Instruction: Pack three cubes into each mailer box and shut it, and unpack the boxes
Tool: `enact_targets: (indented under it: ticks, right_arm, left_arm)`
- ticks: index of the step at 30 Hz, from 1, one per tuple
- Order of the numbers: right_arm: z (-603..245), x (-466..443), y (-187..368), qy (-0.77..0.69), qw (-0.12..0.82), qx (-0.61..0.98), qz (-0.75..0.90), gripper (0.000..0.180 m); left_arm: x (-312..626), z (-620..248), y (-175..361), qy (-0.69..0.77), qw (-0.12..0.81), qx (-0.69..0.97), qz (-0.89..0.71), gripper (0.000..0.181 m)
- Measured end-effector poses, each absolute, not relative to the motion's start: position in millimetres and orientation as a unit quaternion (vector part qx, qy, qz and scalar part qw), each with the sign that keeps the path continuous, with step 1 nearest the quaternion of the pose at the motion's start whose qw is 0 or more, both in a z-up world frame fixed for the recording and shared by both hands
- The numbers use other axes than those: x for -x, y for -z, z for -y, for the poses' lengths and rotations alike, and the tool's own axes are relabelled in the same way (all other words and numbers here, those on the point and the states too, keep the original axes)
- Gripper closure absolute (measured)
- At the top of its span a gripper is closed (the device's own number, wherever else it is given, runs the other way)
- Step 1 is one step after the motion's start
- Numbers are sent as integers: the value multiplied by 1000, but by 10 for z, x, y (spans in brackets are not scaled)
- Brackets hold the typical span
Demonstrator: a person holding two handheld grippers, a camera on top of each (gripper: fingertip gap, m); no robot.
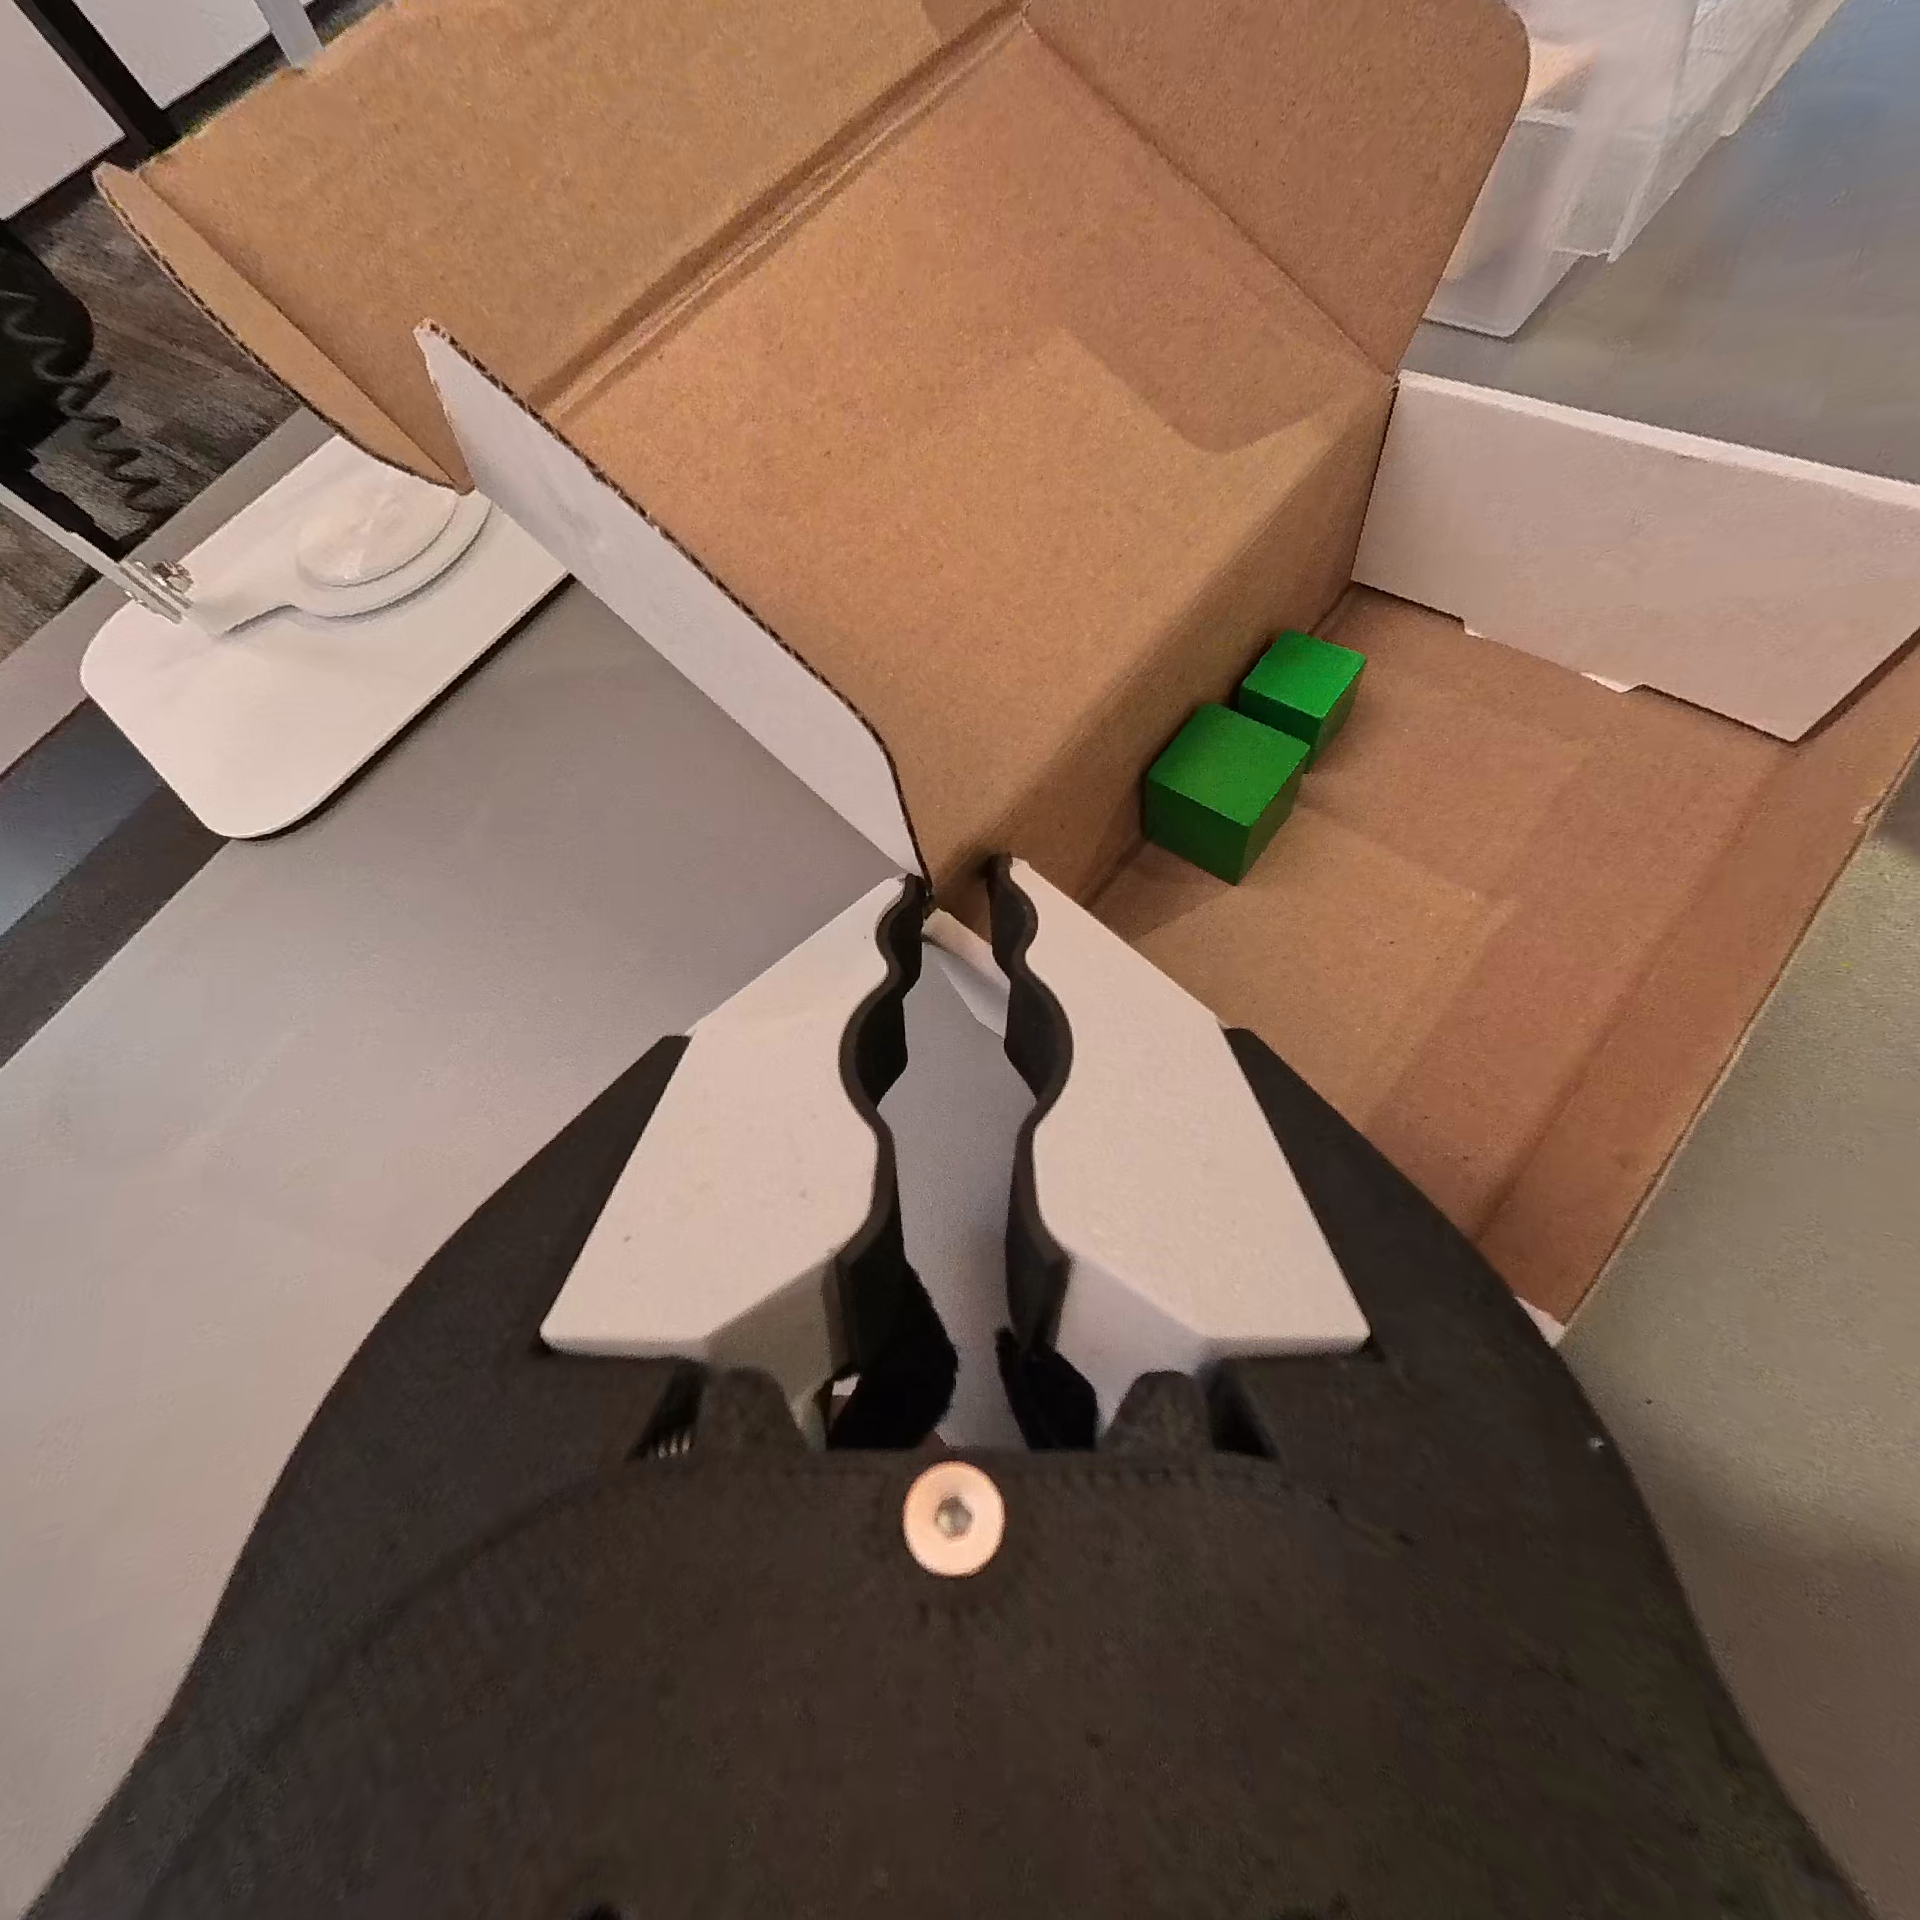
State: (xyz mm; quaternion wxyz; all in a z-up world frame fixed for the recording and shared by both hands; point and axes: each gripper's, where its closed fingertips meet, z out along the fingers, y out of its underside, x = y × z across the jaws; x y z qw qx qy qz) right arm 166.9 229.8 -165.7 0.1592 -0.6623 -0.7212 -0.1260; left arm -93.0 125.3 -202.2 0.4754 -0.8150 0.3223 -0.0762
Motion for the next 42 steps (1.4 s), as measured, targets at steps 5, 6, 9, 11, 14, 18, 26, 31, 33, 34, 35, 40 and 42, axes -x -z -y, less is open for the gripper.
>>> enact_targets:
  ticks: [5, 6, 9, 11, 14, 18, 26, 31, 33, 34, 35, 40, 42]
  right_arm:
    - [-1283, -598, 940, -14, 282, 561, 778, 128]
    - [-1096, -410, 1000, -27, 272, 547, 792, 129]
    - [-840, 23, 1387, -23, 230, 530, 816, 128]
    - [-812, 232, 1680, -19, 209, 532, 820, 130]
    - [-953, 375, 2026, 15, 197, 548, 813, 132]
    - [-1077, 398, 2271, 31, 192, 565, 802, 138]
    - [-854, 381, 2157, -16, 178, 567, 804, 147]
    - [-894, 301, 2326, 29, 145, 539, 829, 134]
    - [-850, 354, 2376, 9, 144, 532, 834, 151]
    - [-842, 375, 2357, -1, 148, 536, 831, 151]
    - [-856, 374, 2308, -4, 155, 539, 828, 153]
    - [-1026, 108, 1592, -25, 244, 556, 794, 153]
    - [-1223, -207, 1264, -15, 276, 579, 767, 153]
  left_arm:
    - [923, -1260, 2022, 77, 475, 815, -322, 170]
    - [922, -1259, 2021, 77, 476, 815, -321, 170]
    - [933, -1252, 2023, 76, 477, 816, -318, 170]
    - [937, -1245, 2022, 72, 477, 815, -320, 170]
    - [939, -1243, 2022, 70, 479, 814, -320, 170]
    - [941, -1239, 2025, 71, 476, 815, -324, 170]
    - [936, -1238, 2020, 67, 479, 814, -323, 170]
    - [933, -1239, 2020, 71, 479, 813, -322, 170]
    - [929, -1235, 2014, 70, 481, 812, -324, 170]
    - [936, -1237, 2021, 66, 480, 813, -324, 170]
    - [937, -1237, 2021, 68, 480, 812, -324, 170]
    - [940, -1235, 2022, 68, 481, 812, -325, 170]
    - [936, -1236, 2020, 66, 481, 811, -325, 170]
